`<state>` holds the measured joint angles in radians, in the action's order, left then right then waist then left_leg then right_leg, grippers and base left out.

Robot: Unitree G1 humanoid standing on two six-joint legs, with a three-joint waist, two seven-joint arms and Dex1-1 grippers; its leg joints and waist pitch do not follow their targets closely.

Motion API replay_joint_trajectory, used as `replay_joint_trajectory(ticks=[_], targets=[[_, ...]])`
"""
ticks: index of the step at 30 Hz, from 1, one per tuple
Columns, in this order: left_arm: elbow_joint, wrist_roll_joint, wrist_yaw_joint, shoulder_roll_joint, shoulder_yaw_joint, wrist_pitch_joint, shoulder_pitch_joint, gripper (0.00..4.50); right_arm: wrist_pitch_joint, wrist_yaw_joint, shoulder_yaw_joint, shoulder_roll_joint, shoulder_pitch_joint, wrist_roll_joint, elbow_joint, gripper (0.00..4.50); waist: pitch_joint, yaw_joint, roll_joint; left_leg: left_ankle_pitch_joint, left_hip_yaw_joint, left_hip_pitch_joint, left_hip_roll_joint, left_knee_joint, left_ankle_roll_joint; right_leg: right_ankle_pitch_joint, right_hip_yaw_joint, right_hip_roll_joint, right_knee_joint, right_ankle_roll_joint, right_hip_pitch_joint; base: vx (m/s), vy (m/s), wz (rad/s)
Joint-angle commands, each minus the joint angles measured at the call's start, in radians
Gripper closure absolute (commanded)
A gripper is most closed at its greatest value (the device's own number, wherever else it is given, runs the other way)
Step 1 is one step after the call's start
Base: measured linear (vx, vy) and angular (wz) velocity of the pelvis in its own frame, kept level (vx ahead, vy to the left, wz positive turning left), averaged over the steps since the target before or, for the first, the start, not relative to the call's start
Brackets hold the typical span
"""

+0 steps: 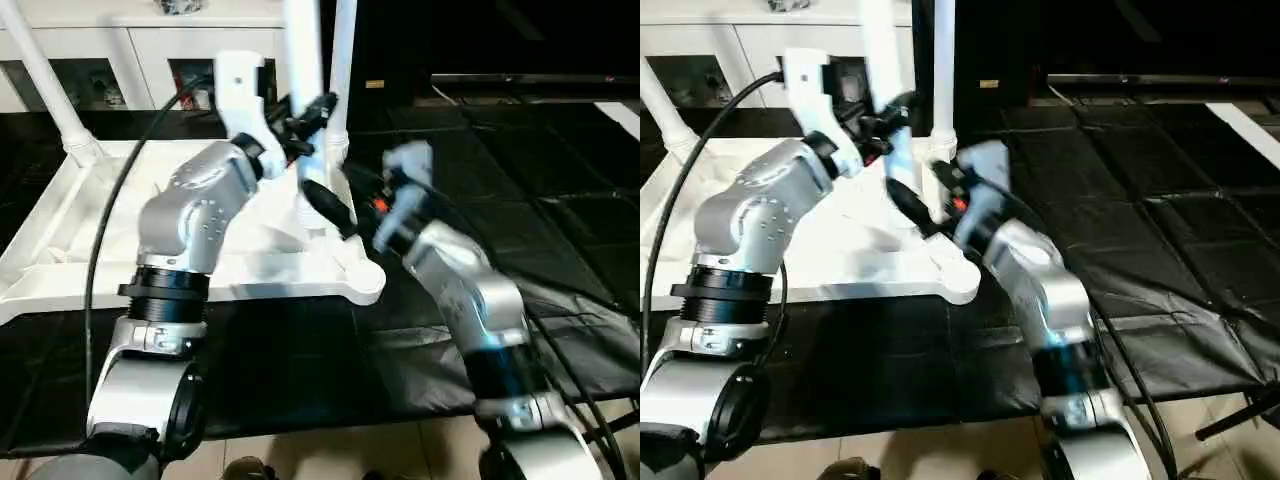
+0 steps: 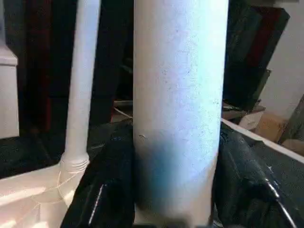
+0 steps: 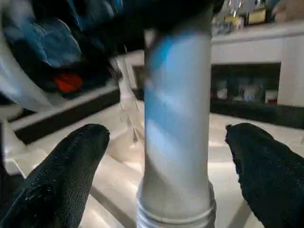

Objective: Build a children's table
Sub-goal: Pick table leg

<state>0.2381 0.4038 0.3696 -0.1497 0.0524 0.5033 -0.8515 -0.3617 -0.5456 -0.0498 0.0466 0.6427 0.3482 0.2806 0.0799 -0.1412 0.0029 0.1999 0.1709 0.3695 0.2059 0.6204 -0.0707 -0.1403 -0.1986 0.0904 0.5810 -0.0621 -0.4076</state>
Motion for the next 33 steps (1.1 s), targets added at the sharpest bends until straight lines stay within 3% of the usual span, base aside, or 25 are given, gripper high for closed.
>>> replay_joint_trajectory(ticks=[1,6,12,17,21,30,33], targets=[[-0.038,-0.013,0.014,-0.004,-0.018,0.008,0.007,2.61,-0.013,0.015,-0.004,-0.001,0.015,-0.017,0.026,0.3,-0.1,0.004,-0.006,0.062,-0.016,-0.009,0.044,-0.071,0.013,-0.288,0.089,0.095,-0.06,-0.022,0.071,0.0,0.0,0.0],[-0.064,-0.03,0.028,-0.012,-0.047,0.019,0.016,2.61,-0.04,0.051,0.02,-0.012,0.081,-0.014,0.124,0.77,-0.101,0.006,-0.004,0.061,-0.017,-0.01,0.045,-0.071,0.011,-0.284,0.089,0.093,-0.058,-0.024,0.069,0.0,0.0,0.0],[-0.067,-0.037,0.037,-0.013,-0.061,0.021,0.019,2.61,-0.033,0.067,0.026,-0.01,0.096,-0.031,0.153,1.22,-0.102,0.005,-0.001,0.069,-0.017,-0.01,0.044,-0.07,0.005,-0.284,0.088,0.092,-0.059,-0.013,0.07,0.0,0.0,0.0],[-0.061,-0.038,0.035,-0.008,-0.06,0.025,0.013,2.61,0.001,-0.007,-0.027,0.008,0.098,-0.052,0.154,1.68,-0.103,0.004,-0.001,0.075,-0.016,-0.01,0.044,-0.069,0.006,-0.28,0.088,0.091,-0.059,-0.016,0.071,0.0,0.0,0.0],[-0.059,-0.04,0.032,-0.008,-0.059,0.024,0.012,2.61,-0.003,-0.02,-0.016,-0.003,0.097,-0.034,0.156,1.91,-0.102,0.005,-0.002,0.077,-0.017,-0.009,0.043,-0.07,0.009,-0.289,0.087,0.092,-0.06,-0.019,0.071,0.0,0.0,0.0],[-0.052,-0.02,0.009,-0.004,-0.02,0.045,0.0,2.61,0.03,-0.023,0.021,-0.006,0.1,-0.024,0.182,2.47,-0.103,0.005,-0.001,0.076,-0.017,-0.011,0.046,-0.069,0.01,-0.275,0.088,0.092,-0.057,-0.031,0.07,0.0,0.0,0.0],[-0.055,0.049,0.015,0.022,0.023,0.08,-0.006,2.61,0.035,-0.037,0.026,-0.002,0.1,-0.017,0.186,2.5,-0.102,0.005,-0.001,0.078,-0.016,-0.01,0.045,-0.068,0.01,-0.279,0.087,0.092,-0.058,-0.037,0.072,0.0,0.0,0.0]])
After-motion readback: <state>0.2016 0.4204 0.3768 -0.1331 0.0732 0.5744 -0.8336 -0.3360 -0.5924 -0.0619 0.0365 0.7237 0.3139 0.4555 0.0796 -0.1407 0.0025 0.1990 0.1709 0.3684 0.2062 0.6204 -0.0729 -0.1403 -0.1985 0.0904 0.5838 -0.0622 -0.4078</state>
